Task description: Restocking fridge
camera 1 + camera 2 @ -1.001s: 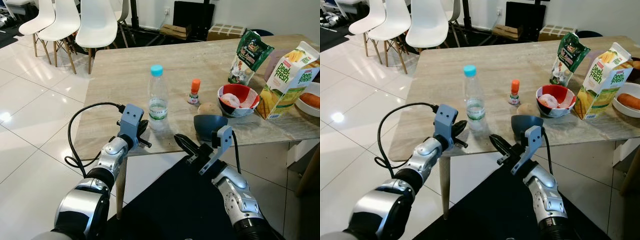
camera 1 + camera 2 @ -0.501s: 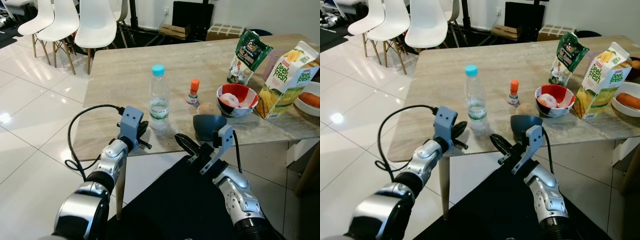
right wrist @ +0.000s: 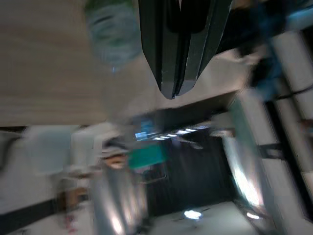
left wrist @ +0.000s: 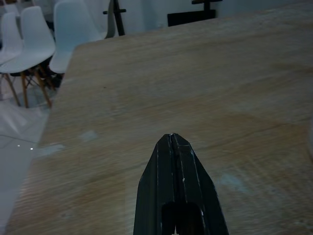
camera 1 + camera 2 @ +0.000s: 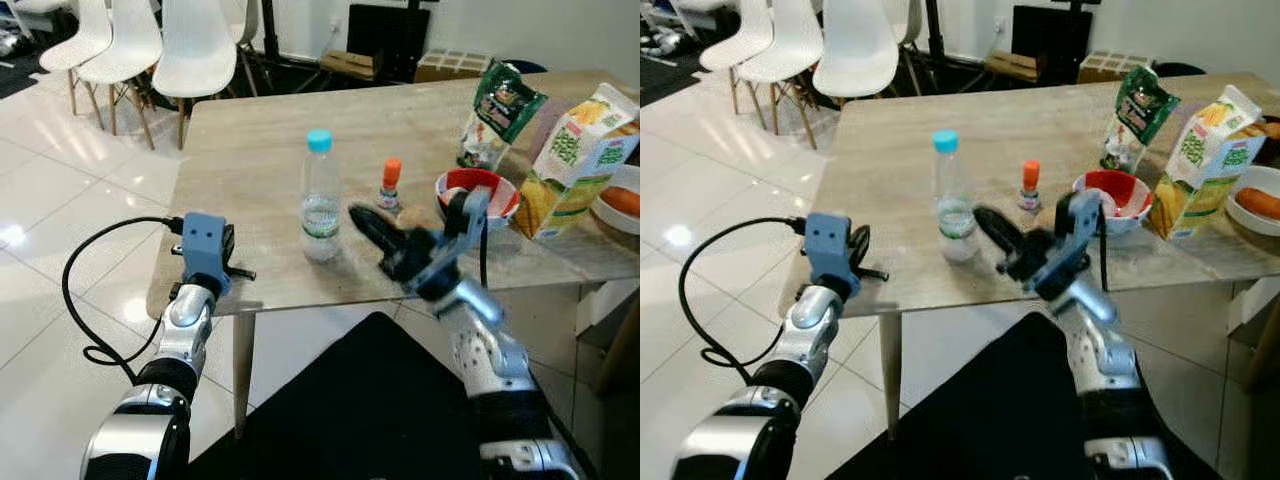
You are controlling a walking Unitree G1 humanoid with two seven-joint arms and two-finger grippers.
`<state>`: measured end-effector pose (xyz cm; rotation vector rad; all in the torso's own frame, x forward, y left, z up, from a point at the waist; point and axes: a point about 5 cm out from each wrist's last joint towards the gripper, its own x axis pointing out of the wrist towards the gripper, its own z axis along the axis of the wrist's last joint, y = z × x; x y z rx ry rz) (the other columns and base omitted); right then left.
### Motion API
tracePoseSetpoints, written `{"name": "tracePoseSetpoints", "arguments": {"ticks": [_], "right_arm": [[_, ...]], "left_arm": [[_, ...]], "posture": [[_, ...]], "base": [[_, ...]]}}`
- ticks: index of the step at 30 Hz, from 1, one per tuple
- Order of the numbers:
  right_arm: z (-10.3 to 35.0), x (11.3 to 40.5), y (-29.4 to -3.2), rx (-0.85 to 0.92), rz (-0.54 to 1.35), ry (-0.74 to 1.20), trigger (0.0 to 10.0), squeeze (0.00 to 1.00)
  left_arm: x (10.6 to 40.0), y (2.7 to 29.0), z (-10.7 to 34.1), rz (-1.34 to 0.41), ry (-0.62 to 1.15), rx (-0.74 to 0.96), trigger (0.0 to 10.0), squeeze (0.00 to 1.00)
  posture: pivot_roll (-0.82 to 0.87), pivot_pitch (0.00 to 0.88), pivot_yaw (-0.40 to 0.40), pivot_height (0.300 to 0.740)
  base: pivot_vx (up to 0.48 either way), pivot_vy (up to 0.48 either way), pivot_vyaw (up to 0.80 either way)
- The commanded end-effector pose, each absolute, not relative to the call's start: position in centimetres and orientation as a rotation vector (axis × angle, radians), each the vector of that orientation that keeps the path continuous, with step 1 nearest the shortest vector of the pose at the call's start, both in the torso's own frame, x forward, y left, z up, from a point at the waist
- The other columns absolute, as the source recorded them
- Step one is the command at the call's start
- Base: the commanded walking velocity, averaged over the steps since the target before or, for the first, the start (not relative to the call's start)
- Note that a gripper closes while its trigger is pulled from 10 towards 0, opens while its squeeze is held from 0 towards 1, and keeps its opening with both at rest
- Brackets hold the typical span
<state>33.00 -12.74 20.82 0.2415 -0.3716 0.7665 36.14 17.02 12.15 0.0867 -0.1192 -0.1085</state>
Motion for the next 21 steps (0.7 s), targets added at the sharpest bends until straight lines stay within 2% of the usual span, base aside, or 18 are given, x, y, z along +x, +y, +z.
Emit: {"name": "tracePoseSetpoints", "arguments": {"ticks": [1,2,6,10,21], "right_arm": [[20.9,33.6,-12.8,0.210,0.715,-0.358,10.0,0.44],[21.6,34.4,-12.6,0.153,0.693,-0.349,10.0,1.00],[22.9,35.6,-12.0,0.083,0.661,-0.336,10.0,1.00],[23.5,36.0,-11.8,0.092,0.649,-0.349,10.0,1.00],[26.0,36.6,-10.2,0.238,0.690,-0.416,10.0,1.00]], "left_arm": [[35.9,17.8,11.9,-0.085,-0.102,0.107,10.0,0.00],[36.0,17.8,12.0,-0.090,-0.105,0.121,10.0,0.00],[36.0,17.4,12.2,-0.103,-0.115,0.143,10.0,0.00],[35.9,17.2,12.2,-0.105,-0.119,0.146,10.0,0.00],[36.0,16.9,12.3,-0.108,-0.115,0.137,10.0,0.00]], "posture": [[-0.09,0.105,0.056,0.740],[-0.09,0.107,0.056,0.740],[-0.09,0.108,0.052,0.740],[-0.09,0.108,0.047,0.740],[-0.09,0.111,0.045,0.740]], "base": [[0.000,0.000,0.00],[0.000,0.000,0.00],[0.000,0.000,0.00],[0.000,0.000,0.00],[0.000,0.000,0.00]]}}
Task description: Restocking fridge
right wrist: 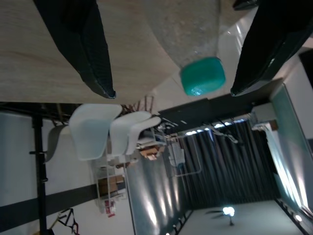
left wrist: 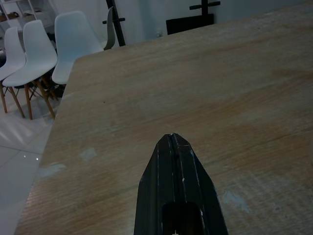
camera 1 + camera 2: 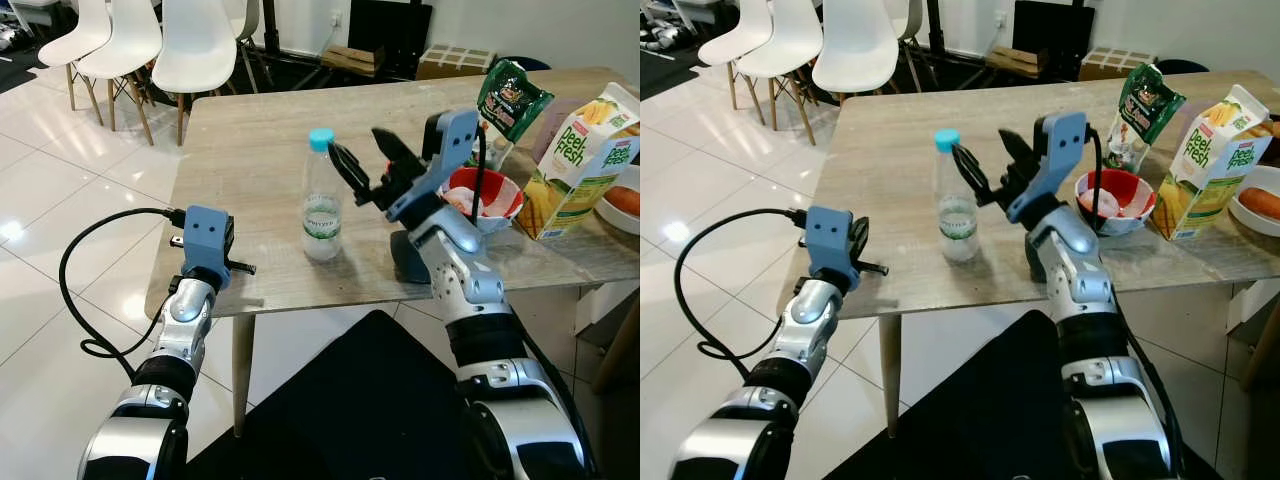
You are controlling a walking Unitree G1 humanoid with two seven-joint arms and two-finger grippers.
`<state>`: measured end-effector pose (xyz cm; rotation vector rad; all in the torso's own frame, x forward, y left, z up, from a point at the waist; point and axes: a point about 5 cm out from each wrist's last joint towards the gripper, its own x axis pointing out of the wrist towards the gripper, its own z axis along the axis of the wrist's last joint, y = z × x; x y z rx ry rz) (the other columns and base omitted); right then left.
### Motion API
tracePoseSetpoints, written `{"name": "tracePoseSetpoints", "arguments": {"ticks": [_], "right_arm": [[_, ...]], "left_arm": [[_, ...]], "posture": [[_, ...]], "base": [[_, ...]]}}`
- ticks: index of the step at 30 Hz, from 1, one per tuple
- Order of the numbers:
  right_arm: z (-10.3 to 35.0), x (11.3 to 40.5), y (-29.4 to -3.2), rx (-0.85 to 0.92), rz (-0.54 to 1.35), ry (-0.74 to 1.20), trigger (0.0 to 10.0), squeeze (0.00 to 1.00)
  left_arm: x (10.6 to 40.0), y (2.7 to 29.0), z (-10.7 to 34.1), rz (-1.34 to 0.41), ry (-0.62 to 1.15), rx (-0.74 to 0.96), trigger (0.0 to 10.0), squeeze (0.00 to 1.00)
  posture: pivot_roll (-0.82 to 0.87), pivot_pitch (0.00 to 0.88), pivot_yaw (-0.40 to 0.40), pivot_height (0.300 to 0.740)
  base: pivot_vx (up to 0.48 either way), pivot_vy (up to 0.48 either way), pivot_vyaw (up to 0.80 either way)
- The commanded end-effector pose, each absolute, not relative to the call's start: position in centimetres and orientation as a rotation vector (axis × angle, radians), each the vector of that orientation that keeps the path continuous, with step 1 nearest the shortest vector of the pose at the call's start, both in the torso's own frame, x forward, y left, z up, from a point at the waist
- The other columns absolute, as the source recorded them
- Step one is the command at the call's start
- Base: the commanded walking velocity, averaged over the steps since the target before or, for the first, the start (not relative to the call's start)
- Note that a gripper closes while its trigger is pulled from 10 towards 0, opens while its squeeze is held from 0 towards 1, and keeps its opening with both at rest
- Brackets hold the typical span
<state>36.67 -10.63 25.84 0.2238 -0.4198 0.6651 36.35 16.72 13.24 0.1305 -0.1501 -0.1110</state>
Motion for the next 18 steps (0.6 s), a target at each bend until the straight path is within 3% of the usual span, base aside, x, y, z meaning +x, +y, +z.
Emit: {"name": "tracePoseSetpoints", "arguments": {"ticks": [1,3,4,5,6,8,9,11,12,13,18], "right_arm": [[26.0,36.6,-10.2,0.238,0.690,-0.416,10.0,1.00],[26.1,36.6,-10.0,0.239,0.706,-0.414,10.0,0.98],[26.1,36.5,-9.8,0.235,0.720,-0.411,10.0,0.86],[26.2,36.5,-9.5,0.226,0.732,-0.404,10.0,0.65],[26.2,36.5,-9.3,0.220,0.739,-0.399,10.0,0.65],[26.1,36.7,-9.0,0.207,0.745,-0.389,10.0,0.52],[26.1,36.7,-9.0,0.207,0.745,-0.389,10.0,0.52],[25.8,37.1,-8.5,0.179,0.725,-0.363,10.0,0.07],[25.8,37.1,-8.5,0.179,0.725,-0.363,10.0,0.07],[25.6,37.5,-8.4,0.163,0.705,-0.345,10.0,0.00],[25.2,38.2,-8.3,0.134,0.651,-0.309,10.0,0.00]], "left_arm": [[36.0,16.9,12.3,-0.108,-0.115,0.137,10.0,0.00],[36.0,16.9,12.3,-0.109,-0.114,0.137,10.0,0.00],[36.0,16.8,12.4,-0.111,-0.114,0.136,10.0,0.00],[36.0,16.8,12.4,-0.116,-0.111,0.138,10.0,0.00],[36.0,16.7,12.4,-0.119,-0.109,0.139,10.0,0.00],[36.0,16.6,12.3,-0.127,-0.107,0.147,10.0,0.00],[36.0,16.6,12.3,-0.127,-0.107,0.147,10.0,0.00],[35.9,16.7,12.3,-0.126,-0.109,0.148,10.0,0.00],[35.9,16.7,12.3,-0.126,-0.109,0.148,10.0,0.00],[35.9,16.7,12.3,-0.119,-0.109,0.140,10.0,0.00],[35.7,16.8,12.3,-0.115,-0.113,0.135,10.0,0.00]], "posture": [[-0.09,0.111,0.045,0.740],[-0.09,0.112,0.044,0.740],[-0.09,0.112,0.043,0.740],[-0.09,0.113,0.043,0.740],[-0.09,0.113,0.043,0.740],[-0.09,0.115,0.043,0.740],[-0.09,0.115,0.043,0.740],[-0.09,0.121,0.045,0.740],[-0.09,0.121,0.045,0.740],[-0.09,0.123,0.045,0.740],[-0.08,0.131,0.042,0.740]], "base": [[0.000,0.000,0.00],[0.000,0.000,0.00],[0.000,0.000,0.00],[0.000,0.000,0.00],[0.000,0.000,0.00],[0.000,0.000,0.00],[0.000,0.000,0.00],[0.000,0.000,0.00],[0.000,0.000,0.00],[0.000,0.000,0.00],[0.000,0.000,0.00]]}}
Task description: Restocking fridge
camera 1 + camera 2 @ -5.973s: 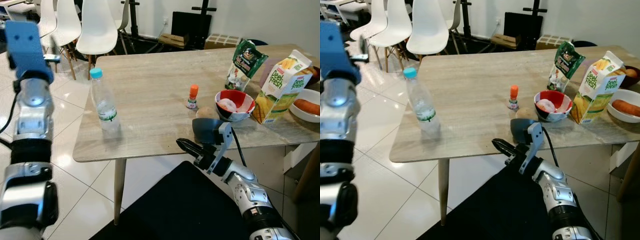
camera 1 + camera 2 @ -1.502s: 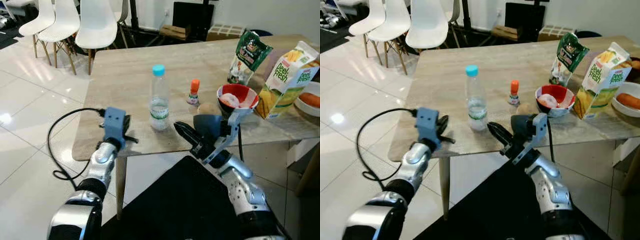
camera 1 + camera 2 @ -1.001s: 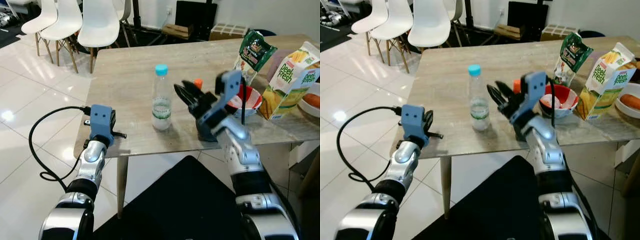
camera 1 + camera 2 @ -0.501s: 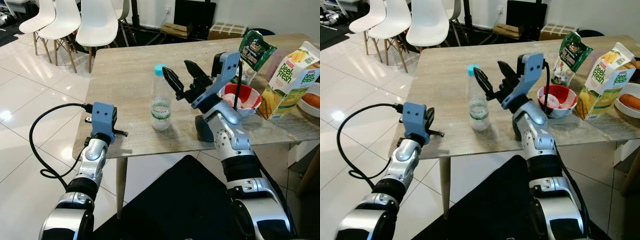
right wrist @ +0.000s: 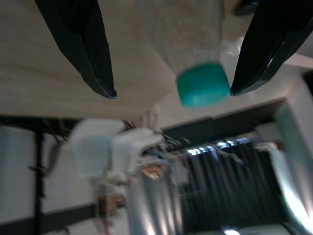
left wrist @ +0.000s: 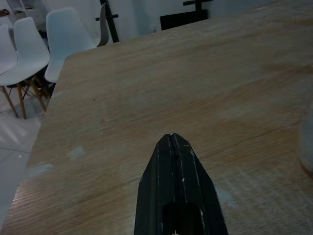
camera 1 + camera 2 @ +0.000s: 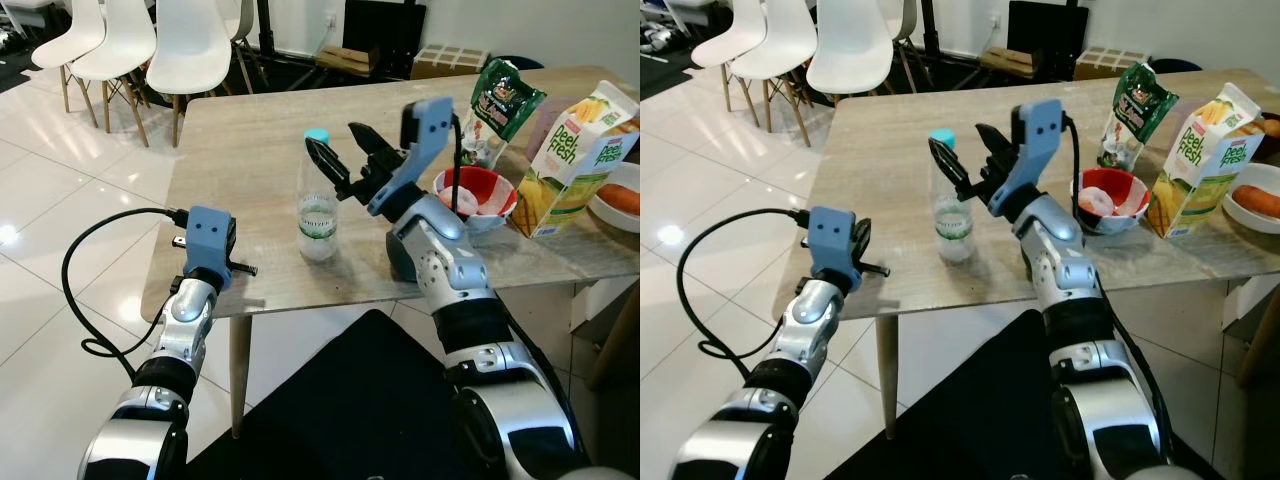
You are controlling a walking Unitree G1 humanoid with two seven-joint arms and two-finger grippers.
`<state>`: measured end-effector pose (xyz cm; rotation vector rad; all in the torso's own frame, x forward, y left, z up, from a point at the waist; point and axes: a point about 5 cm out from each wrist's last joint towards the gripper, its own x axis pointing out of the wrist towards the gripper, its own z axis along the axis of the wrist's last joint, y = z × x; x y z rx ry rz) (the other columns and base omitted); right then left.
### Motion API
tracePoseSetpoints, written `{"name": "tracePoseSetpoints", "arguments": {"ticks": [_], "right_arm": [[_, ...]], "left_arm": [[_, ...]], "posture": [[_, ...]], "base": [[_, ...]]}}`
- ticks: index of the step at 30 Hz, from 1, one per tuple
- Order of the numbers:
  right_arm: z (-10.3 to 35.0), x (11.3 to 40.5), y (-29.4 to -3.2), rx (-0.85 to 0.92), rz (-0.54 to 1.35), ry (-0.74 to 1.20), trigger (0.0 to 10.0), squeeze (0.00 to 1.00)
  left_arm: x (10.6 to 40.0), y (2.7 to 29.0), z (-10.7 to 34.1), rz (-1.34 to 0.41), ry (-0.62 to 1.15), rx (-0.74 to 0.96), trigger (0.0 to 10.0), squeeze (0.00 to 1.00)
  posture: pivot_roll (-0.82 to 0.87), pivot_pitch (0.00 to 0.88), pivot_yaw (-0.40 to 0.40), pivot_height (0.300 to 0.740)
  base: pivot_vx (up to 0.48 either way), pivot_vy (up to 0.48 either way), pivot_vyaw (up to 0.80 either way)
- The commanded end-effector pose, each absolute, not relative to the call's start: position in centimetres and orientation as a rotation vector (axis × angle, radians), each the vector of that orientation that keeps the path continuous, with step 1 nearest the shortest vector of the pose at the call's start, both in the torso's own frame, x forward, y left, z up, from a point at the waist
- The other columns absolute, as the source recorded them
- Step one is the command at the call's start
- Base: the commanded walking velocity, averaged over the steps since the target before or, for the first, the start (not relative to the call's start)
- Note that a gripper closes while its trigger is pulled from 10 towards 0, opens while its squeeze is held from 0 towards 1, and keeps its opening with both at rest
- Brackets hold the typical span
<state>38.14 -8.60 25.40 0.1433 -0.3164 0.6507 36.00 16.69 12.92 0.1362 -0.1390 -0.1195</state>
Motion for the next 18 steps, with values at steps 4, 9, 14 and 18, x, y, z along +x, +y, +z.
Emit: {"name": "tracePoseSetpoints", "arguments": {"ticks": [4,9,14,18], "right_arm": [[24.8,38.6,-7.6,0.102,0.629,-0.278,10.0,0.00],[24.7,38.8,-7.1,0.101,0.627,-0.267,10.0,0.00],[24.7,39.0,-7.1,0.109,0.619,-0.268,10.0,0.00],[24.9,39.1,-7.1,0.111,0.611,-0.280,10.0,0.00]], "left_arm": [[35.4,15.9,12.9,-0.215,-0.168,0.109,10.0,0.00],[34.4,13.5,13.5,-0.460,-0.211,0.075,10.0,0.00],[33.4,12.2,13.6,-0.602,-0.209,0.051,10.0,0.00],[32.6,11.7,13.3,-0.690,-0.159,0.044,10.0,0.00]], "posture": [[-0.08,0.135,0.038,0.740],[-0.07,0.137,0.037,0.740],[-0.07,0.134,0.038,0.740],[-0.08,0.130,0.043,0.740]], "base": [[0.000,0.000,0.00],[0.000,0.000,0.00],[0.000,0.000,0.00],[0.000,0.000,0.00]]}}
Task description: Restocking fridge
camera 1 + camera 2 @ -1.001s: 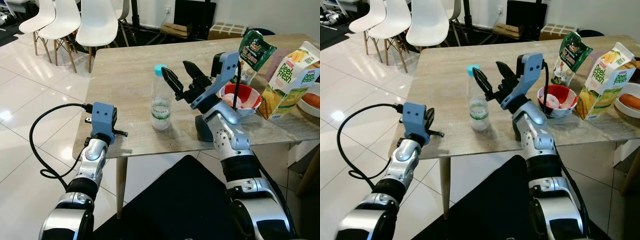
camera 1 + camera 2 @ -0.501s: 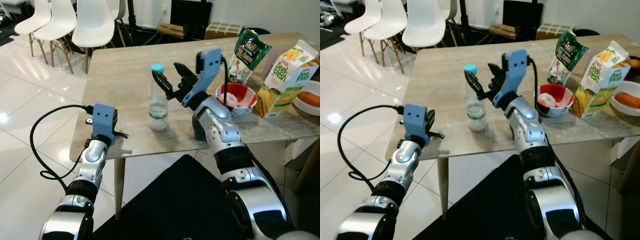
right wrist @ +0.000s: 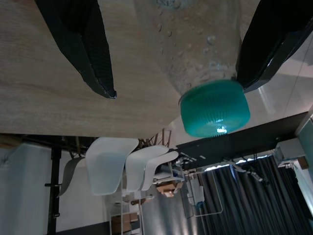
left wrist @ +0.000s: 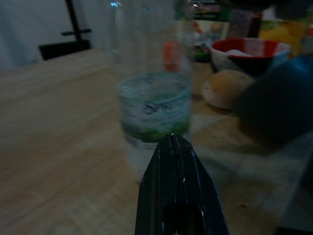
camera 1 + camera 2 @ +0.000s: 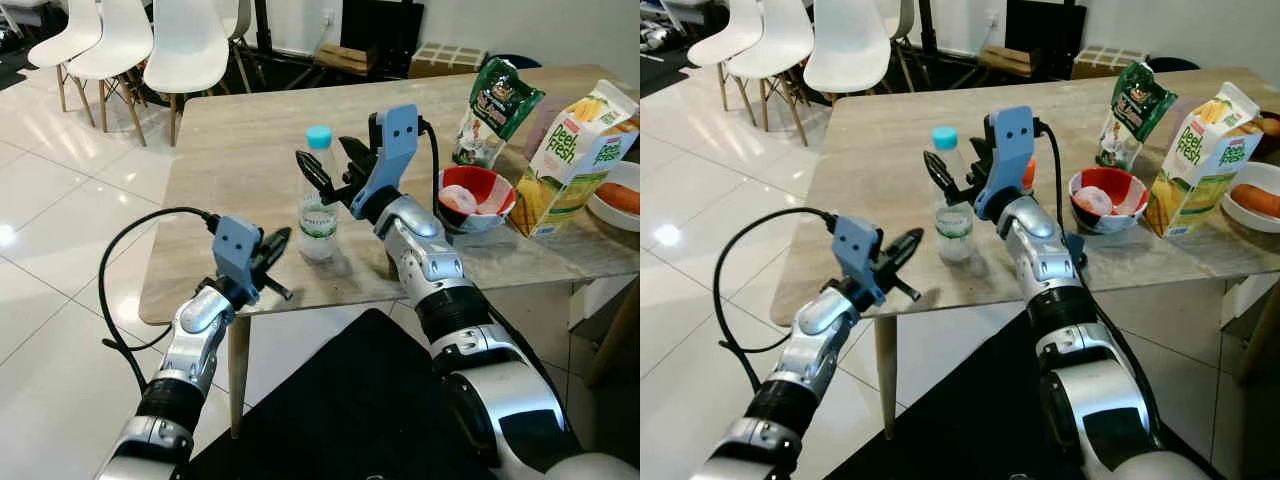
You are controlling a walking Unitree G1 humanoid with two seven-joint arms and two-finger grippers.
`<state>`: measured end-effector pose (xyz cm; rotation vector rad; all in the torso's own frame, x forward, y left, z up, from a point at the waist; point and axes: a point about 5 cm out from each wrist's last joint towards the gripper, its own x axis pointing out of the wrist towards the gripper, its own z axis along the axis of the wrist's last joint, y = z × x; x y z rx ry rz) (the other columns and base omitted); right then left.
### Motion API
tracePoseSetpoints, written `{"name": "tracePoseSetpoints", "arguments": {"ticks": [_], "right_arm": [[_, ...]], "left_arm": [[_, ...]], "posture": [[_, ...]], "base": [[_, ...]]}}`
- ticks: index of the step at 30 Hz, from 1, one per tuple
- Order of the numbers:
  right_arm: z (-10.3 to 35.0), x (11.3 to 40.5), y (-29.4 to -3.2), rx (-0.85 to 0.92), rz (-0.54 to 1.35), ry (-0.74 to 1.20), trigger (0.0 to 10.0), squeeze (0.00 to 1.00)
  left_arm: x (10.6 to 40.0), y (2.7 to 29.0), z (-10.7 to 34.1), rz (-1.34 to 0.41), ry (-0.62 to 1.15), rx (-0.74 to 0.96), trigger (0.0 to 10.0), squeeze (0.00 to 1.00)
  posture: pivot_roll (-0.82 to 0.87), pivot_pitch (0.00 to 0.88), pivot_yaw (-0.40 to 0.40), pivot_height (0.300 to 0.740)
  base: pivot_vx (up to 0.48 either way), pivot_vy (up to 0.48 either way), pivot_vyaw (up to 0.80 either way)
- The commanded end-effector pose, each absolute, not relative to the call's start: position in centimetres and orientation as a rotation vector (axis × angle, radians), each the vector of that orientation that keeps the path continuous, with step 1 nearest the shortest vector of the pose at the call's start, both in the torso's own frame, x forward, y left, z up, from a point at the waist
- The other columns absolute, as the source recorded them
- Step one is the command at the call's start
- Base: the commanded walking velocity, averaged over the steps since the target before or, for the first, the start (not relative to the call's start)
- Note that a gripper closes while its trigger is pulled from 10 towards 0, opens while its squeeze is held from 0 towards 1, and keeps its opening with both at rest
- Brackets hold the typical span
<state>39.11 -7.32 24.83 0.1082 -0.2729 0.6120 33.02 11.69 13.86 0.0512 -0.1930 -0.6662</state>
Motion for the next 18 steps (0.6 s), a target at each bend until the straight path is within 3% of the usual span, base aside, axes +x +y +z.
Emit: {"name": "tracePoseSetpoints", "arguments": {"ticks": [1,18], "right_arm": [[24.9,39.1,-7.1,0.111,0.611,-0.280,10.0,0.00],[23.8,38.9,-6.2,0.072,0.644,-0.269,10.0,0.00]], "left_arm": [[32.6,11.7,13.3,-0.690,-0.159,0.044,10.0,0.00],[31.5,12.2,13.4,-0.758,-0.110,0.060,10.0,0.00]], "posture": [[-0.08,0.130,0.043,0.740],[-0.08,0.130,0.039,0.740]], "base": [[0.000,0.000,0.00],[0.000,0.000,0.00]]}}
